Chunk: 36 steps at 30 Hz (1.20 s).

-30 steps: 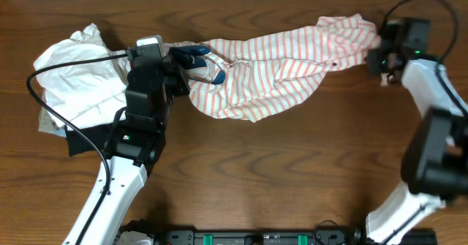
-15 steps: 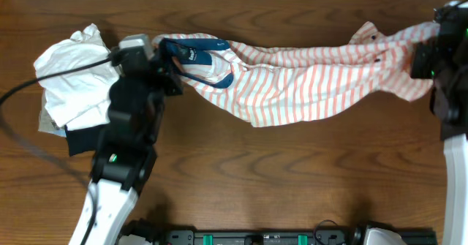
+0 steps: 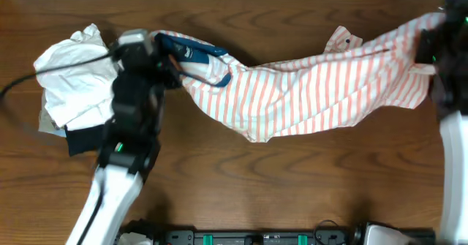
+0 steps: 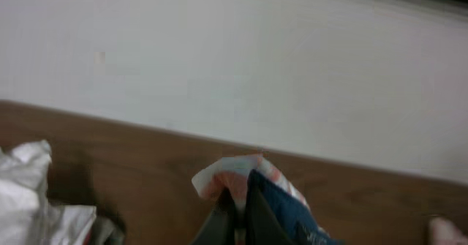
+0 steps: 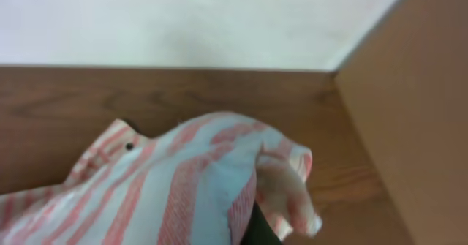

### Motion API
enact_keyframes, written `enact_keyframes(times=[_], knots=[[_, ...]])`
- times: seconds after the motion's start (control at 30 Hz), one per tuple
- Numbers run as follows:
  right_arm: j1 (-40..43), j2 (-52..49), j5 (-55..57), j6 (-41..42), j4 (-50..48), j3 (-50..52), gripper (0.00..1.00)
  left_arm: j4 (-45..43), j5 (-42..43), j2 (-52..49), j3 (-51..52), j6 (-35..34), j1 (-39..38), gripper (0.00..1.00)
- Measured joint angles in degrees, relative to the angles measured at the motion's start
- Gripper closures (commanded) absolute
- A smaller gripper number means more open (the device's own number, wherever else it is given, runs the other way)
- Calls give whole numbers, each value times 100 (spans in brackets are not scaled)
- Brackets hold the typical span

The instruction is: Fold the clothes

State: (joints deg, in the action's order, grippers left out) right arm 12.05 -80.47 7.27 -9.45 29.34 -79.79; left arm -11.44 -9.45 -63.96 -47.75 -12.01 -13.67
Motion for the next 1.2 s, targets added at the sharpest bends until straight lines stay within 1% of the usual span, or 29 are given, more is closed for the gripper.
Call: enact_keyframes(times=[0.03, 0.1, 0.13, 0.17, 0.2, 0.23, 0.27, 0.3, 0.33, 0.4, 0.43, 0.53, 0.7, 0.83, 0.9, 1.03, 1.13, 1.2], knots=[[0, -295, 4, 2, -107, 0, 85, -175, -7, -302, 0, 11, 33, 95], [48, -960, 7, 61, -297, -9, 25, -444, -22, -949, 0, 31, 103, 94], [81, -1303, 11, 33, -319, -9, 1, -514, -24, -1217, 0, 33, 133, 93], [118, -1622, 20, 33, -284, -9, 1, -522, -28, -1510, 0, 33, 168, 92], [140, -1947, 28, 35, -192, -7, 1, -483, -39, -1733, 0, 33, 195, 87], [162, -2186, 31, 39, -76, 4, 1, -404, -44, -1937, 0, 59, 208, 69], [173, -2444, 33, 46, 72, 22, 1, -304, -42, -2070, 2, 68, 219, 48], [173, -2551, 37, 55, 166, 44, 1, -210, -39, -2118, 2, 59, 223, 39], [173, -2651, 48, 74, 304, 72, 1, -105, -39, -2129, 4, 63, 221, 26], [173, -2667, 57, 114, 452, 90, 1, 122, -39, -2031, 2, 79, 219, 8], [173, -2636, 74, 151, 483, 85, 1, 278, -39, -1943, 2, 83, 208, 2], [175, -2511, 120, 278, 804, 76, 1, 1025, -39, -1462, 0, 74, 160, 2], [286, -2269, 131, 754, 1652, 72, 1, 2697, 35, -339, -76, -225, 59, 2], [612, -2212, -37, 1047, 2131, 68, 1, 3639, 299, -127, -90, -501, 59, 2], [774, -2212, -181, 1147, 2262, 68, 1, 3757, 507, -278, -70, -581, 59, 2], [994, -2212, -459, 1250, 2319, 68, 1, 3681, 804, -789, -37, -640, 59, 2], [1034, -2212, -584, 1292, 2345, 68, 1, 3394, 977, -1346, -35, -660, 61, 2], [1034, -2210, -647, 1296, 2365, 70, 1, 3051, 1200, -1746, -28, -669, 79, 2]])
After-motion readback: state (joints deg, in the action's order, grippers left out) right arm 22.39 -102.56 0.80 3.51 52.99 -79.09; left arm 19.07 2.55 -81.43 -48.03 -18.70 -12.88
